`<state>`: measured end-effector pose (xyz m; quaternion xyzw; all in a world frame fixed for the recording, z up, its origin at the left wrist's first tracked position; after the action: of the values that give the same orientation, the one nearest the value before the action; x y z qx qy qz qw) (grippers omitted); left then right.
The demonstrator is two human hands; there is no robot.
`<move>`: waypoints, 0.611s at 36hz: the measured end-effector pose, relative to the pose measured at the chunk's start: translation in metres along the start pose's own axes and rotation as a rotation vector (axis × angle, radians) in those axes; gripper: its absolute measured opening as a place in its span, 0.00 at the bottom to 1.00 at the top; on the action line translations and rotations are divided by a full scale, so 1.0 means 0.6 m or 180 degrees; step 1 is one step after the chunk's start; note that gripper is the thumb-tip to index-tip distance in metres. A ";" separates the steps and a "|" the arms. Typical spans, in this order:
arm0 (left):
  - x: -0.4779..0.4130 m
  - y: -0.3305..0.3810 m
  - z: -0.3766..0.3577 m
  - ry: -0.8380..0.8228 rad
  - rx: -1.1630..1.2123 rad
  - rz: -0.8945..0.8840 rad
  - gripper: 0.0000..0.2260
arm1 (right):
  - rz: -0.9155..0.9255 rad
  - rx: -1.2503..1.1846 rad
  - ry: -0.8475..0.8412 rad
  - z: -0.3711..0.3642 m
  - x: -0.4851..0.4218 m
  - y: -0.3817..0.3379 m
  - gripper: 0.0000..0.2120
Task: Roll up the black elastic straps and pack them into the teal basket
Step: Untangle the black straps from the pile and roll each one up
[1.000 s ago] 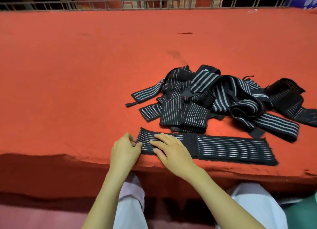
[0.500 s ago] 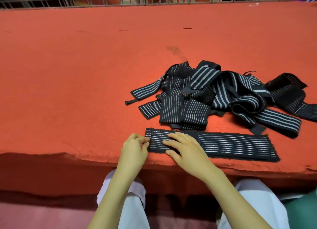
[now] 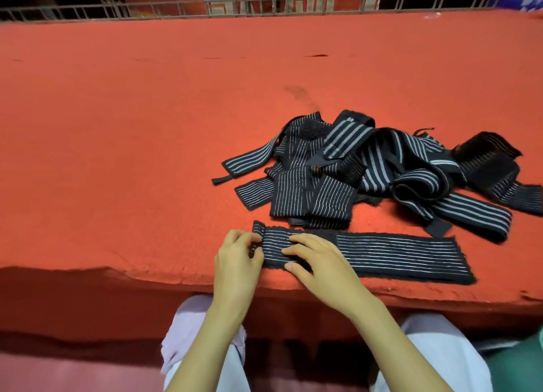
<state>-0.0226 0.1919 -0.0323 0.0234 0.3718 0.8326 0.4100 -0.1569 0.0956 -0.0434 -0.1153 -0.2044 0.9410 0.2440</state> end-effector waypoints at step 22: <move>0.004 0.019 -0.024 -0.0012 -0.0254 -0.0295 0.07 | -0.0104 0.0037 0.0074 0.007 0.024 0.019 0.22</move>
<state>-0.0367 0.1805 -0.0362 -0.0086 0.3382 0.8268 0.4493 -0.1753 0.0922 -0.0462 -0.1216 -0.1979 0.9366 0.2623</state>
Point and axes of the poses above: each hand's wrist, its own x-axis away from the middle knuckle, its own z-axis out of the back of the hand, y = z × x, the point moved 3 cm from there along -x, towards the middle knuckle, and after that the axes turned 4 degrees about -y, right-handed, at the moved point
